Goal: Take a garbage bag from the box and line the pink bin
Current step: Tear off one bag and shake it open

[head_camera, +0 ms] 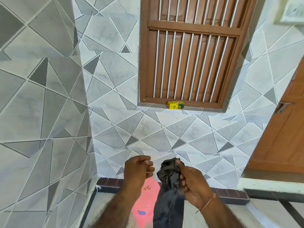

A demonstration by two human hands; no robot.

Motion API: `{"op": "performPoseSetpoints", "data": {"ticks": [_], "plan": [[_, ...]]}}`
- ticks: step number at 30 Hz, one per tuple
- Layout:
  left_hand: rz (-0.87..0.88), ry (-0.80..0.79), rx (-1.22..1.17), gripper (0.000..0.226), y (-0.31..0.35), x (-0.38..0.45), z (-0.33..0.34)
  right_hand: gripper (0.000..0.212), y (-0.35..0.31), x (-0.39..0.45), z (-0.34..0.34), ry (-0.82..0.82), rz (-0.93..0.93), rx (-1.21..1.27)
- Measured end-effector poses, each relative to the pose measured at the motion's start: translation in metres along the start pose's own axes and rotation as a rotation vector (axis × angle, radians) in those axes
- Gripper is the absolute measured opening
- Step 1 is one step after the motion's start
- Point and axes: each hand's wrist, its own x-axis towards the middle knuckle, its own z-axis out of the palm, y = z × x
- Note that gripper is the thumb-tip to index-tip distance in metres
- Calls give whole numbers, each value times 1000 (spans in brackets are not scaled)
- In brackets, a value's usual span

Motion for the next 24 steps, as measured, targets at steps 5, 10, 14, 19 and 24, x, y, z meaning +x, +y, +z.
{"op": "performPoseSetpoints", "data": {"ticks": [5,10,14,19,24], "plan": [[205,-183,431,18,-4,-17,28,49,-11,-10,-3,-12,-101,-76],[118,18,260,16,-4,-13,33,50,-10,-3,-16,-4,-174,-92],[-70,199,-227,22,0,-9,24,47,12,9,-32,80,-195,-270],[-36,214,-283,27,4,-11,30,36,33,8,-47,137,-408,-1097],[132,138,-14,16,6,-13,38,31,-10,-4,-15,-109,-548,-628]]}}
